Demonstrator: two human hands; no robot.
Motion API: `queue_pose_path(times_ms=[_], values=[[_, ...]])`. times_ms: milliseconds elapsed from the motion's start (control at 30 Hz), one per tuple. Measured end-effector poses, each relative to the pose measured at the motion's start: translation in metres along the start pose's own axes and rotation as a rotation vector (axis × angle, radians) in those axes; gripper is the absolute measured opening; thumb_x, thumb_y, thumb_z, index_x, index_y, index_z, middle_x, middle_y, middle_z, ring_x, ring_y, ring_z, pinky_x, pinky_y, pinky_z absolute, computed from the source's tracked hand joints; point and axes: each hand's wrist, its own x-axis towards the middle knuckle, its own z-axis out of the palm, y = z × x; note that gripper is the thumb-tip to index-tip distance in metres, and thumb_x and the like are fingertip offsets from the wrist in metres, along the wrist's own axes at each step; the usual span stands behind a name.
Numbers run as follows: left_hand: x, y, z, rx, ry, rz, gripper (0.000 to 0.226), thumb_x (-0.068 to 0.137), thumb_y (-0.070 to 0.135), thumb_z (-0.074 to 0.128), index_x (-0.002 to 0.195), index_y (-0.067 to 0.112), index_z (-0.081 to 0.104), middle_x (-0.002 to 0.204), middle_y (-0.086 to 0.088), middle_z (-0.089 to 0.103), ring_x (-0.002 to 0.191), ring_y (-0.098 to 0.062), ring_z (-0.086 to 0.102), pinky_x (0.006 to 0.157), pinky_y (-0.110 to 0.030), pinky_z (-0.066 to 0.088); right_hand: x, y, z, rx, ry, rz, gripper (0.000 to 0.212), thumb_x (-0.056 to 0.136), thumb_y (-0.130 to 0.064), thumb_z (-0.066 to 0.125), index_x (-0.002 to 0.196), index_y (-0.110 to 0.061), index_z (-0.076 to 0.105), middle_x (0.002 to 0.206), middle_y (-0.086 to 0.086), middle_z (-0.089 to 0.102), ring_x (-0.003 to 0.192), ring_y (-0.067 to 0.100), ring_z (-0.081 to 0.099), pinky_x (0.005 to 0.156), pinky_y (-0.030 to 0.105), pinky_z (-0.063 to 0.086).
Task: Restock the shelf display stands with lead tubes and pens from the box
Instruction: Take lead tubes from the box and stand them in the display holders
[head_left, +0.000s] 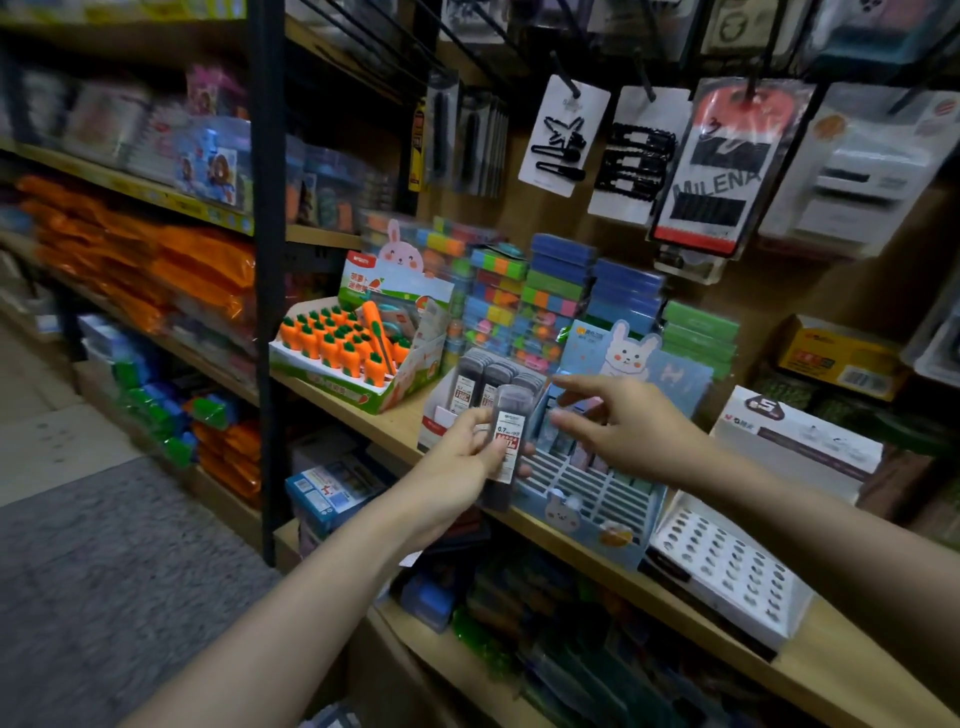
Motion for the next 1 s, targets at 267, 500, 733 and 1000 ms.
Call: queue_pose_path(times_ms=[267,500,733,1000], values=[[-0.007,0.011,-0.013,0.092,-0.049,0.008,0.021,0.104,0.011,0.037,0.122,0.018,0.046,0.101,-0.002,0.07,0.092,-0.017,0.069,0.083,-0.042,0.054,0.028,-0.032,0.013,0.062,-0.028,0.004,0.028,0.086,-0.042,0.069,0.111,-0.029,0.071,0.068,-0.017,0.064,0.062,-0.007,0.06,0.049,0.008,0.04],[0.009,0.011,-0.056,0.401,0.367,0.046,0.034,0.094,0.027,0.06,0.125,0.019,0.049,0.119,0.003,0.054,0.102,-0.009,0.055,0.077,-0.021,0.047,0.077,-0.047,-0.007,-0.017,0.129,0.021,0.035,0.087,-0.033,0.07,0.117,-0.015,0.069,0.11,0.001,0.07,0.083,0.006,0.057,0.073,0.018,0.044],[0.023,-0.003,-0.076,0.48,0.382,-0.004,0.058,0.091,0.032,0.064,0.143,0.018,0.041,0.142,-0.001,0.045,0.124,-0.014,0.043,0.102,-0.034,0.041,0.123,-0.038,0.02,-0.028,0.219,0.06,0.034,0.087,-0.031,0.07,0.116,-0.012,0.07,0.108,0.004,0.071,0.089,0.012,0.06,0.074,0.022,0.044],[0.037,-0.016,-0.071,0.416,0.359,0.046,0.048,0.088,0.021,0.069,0.132,0.017,0.05,0.127,-0.005,0.059,0.112,-0.02,0.06,0.097,-0.043,0.051,0.143,-0.032,0.06,-0.098,0.216,0.051,0.031,0.086,-0.033,0.071,0.109,-0.014,0.073,0.099,0.005,0.073,0.083,0.016,0.063,0.072,0.029,0.053]])
